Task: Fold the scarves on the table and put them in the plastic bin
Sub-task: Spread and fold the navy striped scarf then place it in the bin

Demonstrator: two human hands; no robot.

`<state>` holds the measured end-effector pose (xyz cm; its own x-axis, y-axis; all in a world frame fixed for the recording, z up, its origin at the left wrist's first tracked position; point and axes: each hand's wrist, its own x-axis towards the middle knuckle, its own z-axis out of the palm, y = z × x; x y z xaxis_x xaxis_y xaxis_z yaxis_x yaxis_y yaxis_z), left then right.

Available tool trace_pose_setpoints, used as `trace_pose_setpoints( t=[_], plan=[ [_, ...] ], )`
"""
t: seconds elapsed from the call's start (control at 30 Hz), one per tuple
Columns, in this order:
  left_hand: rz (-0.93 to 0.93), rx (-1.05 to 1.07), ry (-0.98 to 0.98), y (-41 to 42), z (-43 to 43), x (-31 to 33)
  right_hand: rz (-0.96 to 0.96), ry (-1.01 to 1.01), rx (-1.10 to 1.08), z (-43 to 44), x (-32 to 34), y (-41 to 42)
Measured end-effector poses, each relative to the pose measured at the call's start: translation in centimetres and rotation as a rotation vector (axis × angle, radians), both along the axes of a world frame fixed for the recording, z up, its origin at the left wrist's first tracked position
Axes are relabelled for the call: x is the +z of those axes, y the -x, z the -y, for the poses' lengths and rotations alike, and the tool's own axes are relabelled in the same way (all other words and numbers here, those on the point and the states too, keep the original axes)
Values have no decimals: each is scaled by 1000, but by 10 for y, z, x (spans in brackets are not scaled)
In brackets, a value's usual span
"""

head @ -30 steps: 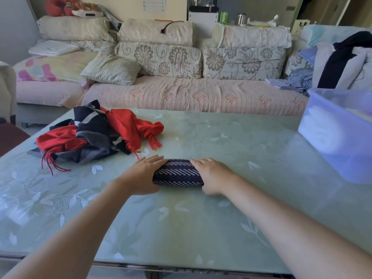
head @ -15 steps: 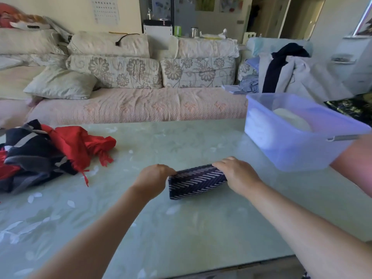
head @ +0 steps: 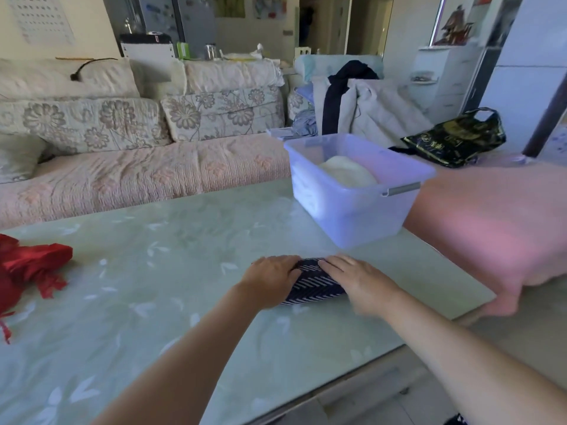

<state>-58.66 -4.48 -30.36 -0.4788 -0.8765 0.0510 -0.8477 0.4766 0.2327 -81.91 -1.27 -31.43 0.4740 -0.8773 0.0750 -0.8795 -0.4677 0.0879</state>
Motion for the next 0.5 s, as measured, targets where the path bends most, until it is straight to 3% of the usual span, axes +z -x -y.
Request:
trace_pose_setpoints(
  t=[0.07,0.13,0.23,0.37,0.5],
  plan=[
    [87,-1,3,2,-3,-15,79,-159,-58,-9,-2,4],
    [54,9,5,-1,-5,-20,314,-260,-130,-11,3,0],
    [-94,31,-50,-6,-4,-12,488,-174,-183,-1,9,-2],
    [-32,93,-262,-18,7,6,440,-138,-259,20,14,-3],
    [58,129,-419,-20,19,18,237,-440,-335,34,24,-8]
  ],
)
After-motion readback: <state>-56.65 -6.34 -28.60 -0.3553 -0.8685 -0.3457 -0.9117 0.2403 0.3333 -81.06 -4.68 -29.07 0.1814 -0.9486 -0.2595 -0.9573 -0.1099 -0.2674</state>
